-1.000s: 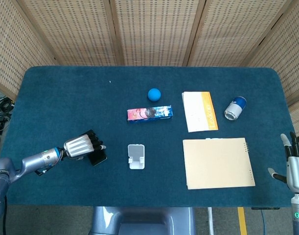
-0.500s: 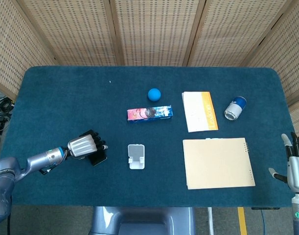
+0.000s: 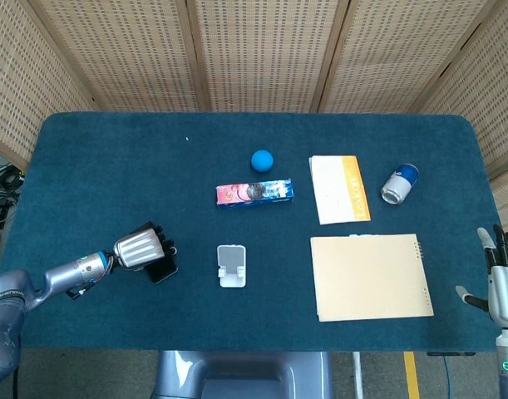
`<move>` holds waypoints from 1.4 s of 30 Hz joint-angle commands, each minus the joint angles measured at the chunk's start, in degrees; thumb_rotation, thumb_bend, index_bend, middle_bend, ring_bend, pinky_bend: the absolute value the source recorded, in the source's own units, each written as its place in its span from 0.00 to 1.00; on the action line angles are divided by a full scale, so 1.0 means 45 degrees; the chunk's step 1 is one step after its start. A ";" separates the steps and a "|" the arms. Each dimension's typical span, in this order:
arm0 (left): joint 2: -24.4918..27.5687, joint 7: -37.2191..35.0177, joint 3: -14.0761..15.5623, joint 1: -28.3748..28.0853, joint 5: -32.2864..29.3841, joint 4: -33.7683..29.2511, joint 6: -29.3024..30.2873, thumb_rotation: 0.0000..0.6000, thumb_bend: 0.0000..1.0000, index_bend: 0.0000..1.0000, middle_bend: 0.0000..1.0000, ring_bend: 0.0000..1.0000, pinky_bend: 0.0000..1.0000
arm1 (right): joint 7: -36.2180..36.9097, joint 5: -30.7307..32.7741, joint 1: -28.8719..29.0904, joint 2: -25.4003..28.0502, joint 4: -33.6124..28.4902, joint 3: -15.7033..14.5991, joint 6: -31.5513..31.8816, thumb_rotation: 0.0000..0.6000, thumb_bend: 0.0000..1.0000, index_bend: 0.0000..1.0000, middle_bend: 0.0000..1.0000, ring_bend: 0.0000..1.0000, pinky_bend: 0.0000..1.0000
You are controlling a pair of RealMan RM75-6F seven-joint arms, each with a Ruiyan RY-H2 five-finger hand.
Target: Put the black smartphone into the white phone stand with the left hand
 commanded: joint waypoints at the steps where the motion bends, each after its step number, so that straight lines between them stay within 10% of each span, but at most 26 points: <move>1: 0.0122 0.0129 -0.0086 0.0001 -0.0124 -0.0066 0.0296 1.00 0.00 0.64 0.56 0.54 0.42 | 0.0040 -0.0025 -0.0013 0.0020 -0.0028 -0.0011 0.0016 1.00 0.00 0.00 0.00 0.00 0.00; 11: 0.1540 0.2162 -0.0703 -0.0720 -0.0412 -0.1196 0.2205 1.00 0.00 0.64 0.56 0.54 0.42 | 0.0306 -0.0250 -0.0095 0.0196 -0.0238 -0.0087 0.0140 1.00 0.00 0.00 0.00 0.00 0.00; 17: 0.3602 0.7377 -0.1337 -0.2472 0.0639 -0.3945 0.4760 1.00 0.00 0.66 0.56 0.54 0.43 | 0.0752 -0.0430 -0.0181 0.0447 -0.0452 -0.0121 0.0234 1.00 0.00 0.00 0.00 0.00 0.00; 22: 0.5754 1.1599 -0.1617 -0.3733 0.1299 -0.9241 0.2470 1.00 0.00 0.65 0.56 0.54 0.43 | 0.1032 -0.0472 -0.0222 0.0591 -0.0531 -0.0119 0.0250 1.00 0.00 0.00 0.00 0.00 0.00; 29: 0.6593 1.5045 -0.2408 -0.4226 0.0863 -1.3170 -0.0789 1.00 0.00 0.63 0.54 0.54 0.43 | 0.1380 -0.0462 -0.0266 0.0736 -0.0550 -0.0106 0.0235 1.00 0.00 0.00 0.00 0.00 0.00; 42: 0.4735 1.7321 -0.3515 -0.4216 0.0073 -1.3764 -0.3965 1.00 0.00 0.63 0.54 0.54 0.43 | 0.2140 -0.0396 -0.0333 0.1000 -0.0450 -0.0089 0.0110 1.00 0.00 0.00 0.00 0.00 0.00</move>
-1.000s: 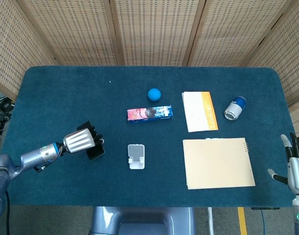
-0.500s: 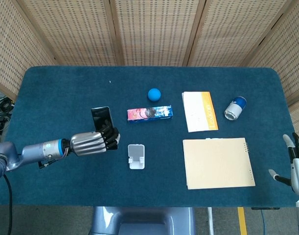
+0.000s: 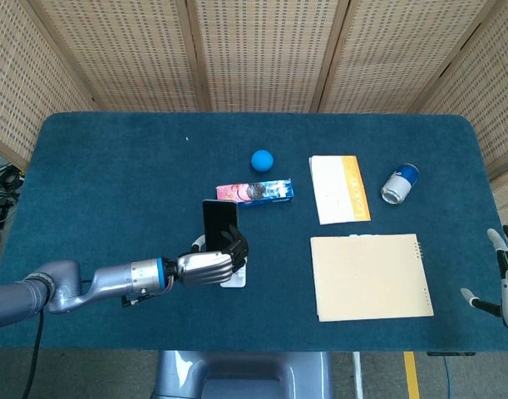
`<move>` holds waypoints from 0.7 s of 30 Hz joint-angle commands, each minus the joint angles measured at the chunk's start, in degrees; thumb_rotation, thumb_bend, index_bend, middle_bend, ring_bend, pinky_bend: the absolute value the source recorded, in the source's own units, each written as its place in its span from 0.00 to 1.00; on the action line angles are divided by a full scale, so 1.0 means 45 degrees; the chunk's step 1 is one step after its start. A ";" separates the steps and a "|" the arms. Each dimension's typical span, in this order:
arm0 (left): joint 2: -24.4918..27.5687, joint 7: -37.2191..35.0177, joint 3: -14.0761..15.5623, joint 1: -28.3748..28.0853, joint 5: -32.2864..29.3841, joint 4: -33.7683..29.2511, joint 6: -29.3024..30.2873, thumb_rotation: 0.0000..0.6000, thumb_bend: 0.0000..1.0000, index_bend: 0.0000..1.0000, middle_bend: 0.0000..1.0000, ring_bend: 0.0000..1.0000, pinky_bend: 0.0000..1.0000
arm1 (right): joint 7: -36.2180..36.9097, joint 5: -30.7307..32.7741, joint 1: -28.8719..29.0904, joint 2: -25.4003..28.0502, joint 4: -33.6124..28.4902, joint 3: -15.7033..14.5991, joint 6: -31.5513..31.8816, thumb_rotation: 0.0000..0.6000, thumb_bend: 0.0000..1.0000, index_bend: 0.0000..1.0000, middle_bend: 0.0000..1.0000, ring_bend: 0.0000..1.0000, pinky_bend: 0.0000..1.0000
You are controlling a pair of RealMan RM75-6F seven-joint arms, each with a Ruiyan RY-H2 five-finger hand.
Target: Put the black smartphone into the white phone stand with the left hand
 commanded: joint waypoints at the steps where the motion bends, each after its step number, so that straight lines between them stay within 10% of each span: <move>1: -0.0483 0.0235 -0.0224 -0.0030 -0.0139 0.0166 -0.0465 1.00 0.00 0.63 0.54 0.54 0.43 | 0.0100 0.0054 0.0004 0.0042 0.0031 0.0021 -0.0058 1.00 0.00 0.00 0.00 0.00 0.00; 21: -0.1800 0.1881 -0.0454 0.0435 -0.0032 0.0958 -0.1576 1.00 0.00 0.62 0.53 0.54 0.42 | 0.0555 0.0209 -0.0009 0.0208 0.0102 0.0072 -0.0223 1.00 0.00 0.00 0.00 0.00 0.00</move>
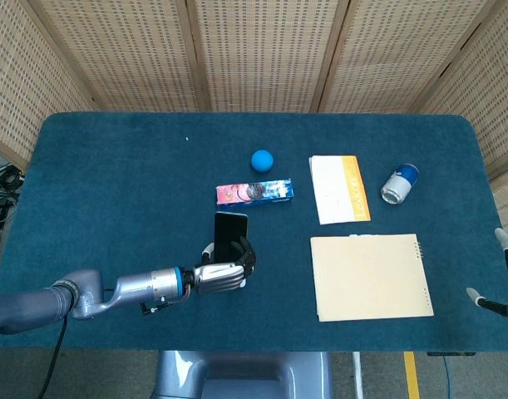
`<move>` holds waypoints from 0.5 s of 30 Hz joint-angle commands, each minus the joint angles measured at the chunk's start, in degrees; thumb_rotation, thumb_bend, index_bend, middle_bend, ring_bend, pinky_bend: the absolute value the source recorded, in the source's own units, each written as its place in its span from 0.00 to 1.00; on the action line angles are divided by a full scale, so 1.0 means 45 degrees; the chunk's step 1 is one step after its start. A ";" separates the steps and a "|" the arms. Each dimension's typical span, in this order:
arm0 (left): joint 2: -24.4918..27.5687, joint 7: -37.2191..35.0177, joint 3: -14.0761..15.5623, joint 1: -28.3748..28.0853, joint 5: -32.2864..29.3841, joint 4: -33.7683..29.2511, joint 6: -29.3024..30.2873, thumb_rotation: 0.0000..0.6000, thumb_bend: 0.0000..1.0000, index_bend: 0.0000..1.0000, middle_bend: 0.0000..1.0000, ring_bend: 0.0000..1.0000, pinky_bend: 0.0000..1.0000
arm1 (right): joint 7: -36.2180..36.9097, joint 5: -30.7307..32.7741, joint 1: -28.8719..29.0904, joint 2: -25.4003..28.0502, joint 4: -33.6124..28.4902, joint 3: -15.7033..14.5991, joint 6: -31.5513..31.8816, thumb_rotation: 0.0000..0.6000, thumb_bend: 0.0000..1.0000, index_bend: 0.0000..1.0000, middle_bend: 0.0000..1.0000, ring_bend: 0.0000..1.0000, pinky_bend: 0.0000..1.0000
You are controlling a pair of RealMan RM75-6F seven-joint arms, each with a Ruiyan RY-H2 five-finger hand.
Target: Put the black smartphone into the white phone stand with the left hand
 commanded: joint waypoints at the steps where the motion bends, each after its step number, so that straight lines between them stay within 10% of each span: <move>1: -0.0114 0.0327 -0.0095 0.0130 -0.0072 0.0056 -0.0090 1.00 0.00 0.61 0.53 0.54 0.42 | -0.0007 -0.0010 0.0004 0.0005 -0.0009 -0.0010 -0.0012 1.00 0.00 0.00 0.00 0.00 0.00; 15: -0.1036 0.2911 -0.0701 0.1180 -0.0989 -0.0210 -0.0693 1.00 0.00 0.60 0.53 0.54 0.42 | 0.0156 -0.0045 -0.0033 0.0125 -0.0092 -0.0056 -0.0047 1.00 0.00 0.00 0.00 0.00 0.00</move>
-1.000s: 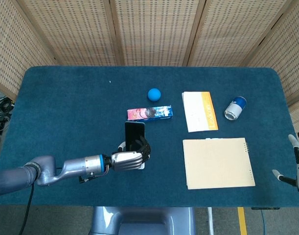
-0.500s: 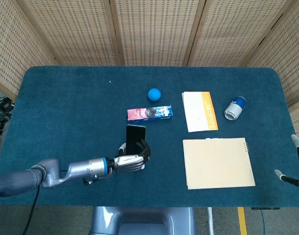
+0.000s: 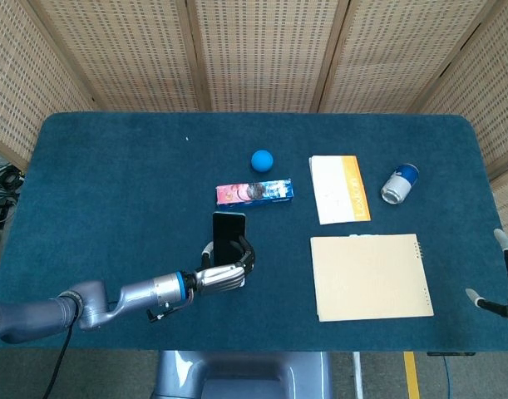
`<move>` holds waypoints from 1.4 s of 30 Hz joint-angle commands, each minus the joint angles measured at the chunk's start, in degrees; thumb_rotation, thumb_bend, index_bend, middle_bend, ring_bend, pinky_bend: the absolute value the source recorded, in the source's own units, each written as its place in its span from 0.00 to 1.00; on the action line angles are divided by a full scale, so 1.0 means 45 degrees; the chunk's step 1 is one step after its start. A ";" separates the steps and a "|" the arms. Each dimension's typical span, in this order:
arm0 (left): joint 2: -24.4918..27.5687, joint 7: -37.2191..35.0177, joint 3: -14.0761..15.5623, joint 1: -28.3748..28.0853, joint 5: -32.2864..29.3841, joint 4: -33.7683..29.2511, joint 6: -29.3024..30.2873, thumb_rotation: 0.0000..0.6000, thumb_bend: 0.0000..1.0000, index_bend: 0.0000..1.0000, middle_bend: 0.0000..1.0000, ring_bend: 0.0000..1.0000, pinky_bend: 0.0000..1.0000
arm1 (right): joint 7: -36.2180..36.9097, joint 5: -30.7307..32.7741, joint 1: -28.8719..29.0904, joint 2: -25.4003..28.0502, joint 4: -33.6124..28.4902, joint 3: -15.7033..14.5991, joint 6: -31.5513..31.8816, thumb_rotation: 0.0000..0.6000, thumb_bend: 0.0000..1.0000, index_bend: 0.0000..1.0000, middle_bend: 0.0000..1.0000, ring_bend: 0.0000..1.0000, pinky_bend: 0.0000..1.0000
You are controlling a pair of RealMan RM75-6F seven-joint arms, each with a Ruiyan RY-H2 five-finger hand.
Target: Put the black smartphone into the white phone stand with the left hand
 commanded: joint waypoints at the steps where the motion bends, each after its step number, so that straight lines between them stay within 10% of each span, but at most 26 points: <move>1: -0.0236 0.0362 -0.0091 0.0197 -0.0186 -0.0125 -0.0207 1.00 0.00 0.60 0.53 0.54 0.42 | 0.0031 -0.0006 -0.0008 0.0016 0.0000 -0.0008 -0.0003 1.00 0.00 0.00 0.00 0.00 0.00; 10: -0.0549 0.0671 -0.0094 0.0390 -0.0203 -0.0197 -0.0340 1.00 0.00 0.57 0.50 0.52 0.41 | 0.0191 -0.0017 -0.0031 0.0113 -0.0043 -0.0024 -0.0029 1.00 0.00 0.00 0.00 0.00 0.00; 17: -0.0128 0.1155 -0.0266 0.0735 -0.0525 -0.0896 -0.0397 1.00 0.00 0.00 0.00 0.00 0.11 | 0.0272 -0.0012 -0.0051 0.0165 -0.0047 -0.0029 -0.0031 1.00 0.00 0.00 0.00 0.00 0.00; 28: 0.1863 0.0142 -0.0453 0.1512 -0.0380 -0.3190 0.1339 1.00 0.00 0.00 0.00 0.00 0.00 | 0.0363 -0.0061 -0.0110 0.0245 -0.0126 -0.0059 0.0032 1.00 0.00 0.00 0.00 0.00 0.00; 42: 0.3883 -0.9665 -0.0145 0.7165 -0.4641 -0.5492 0.8511 1.00 0.00 0.00 0.00 0.00 0.00 | -0.0128 -0.0493 -0.0091 0.0190 -0.0475 -0.0269 0.0131 1.00 0.00 0.00 0.00 0.00 0.00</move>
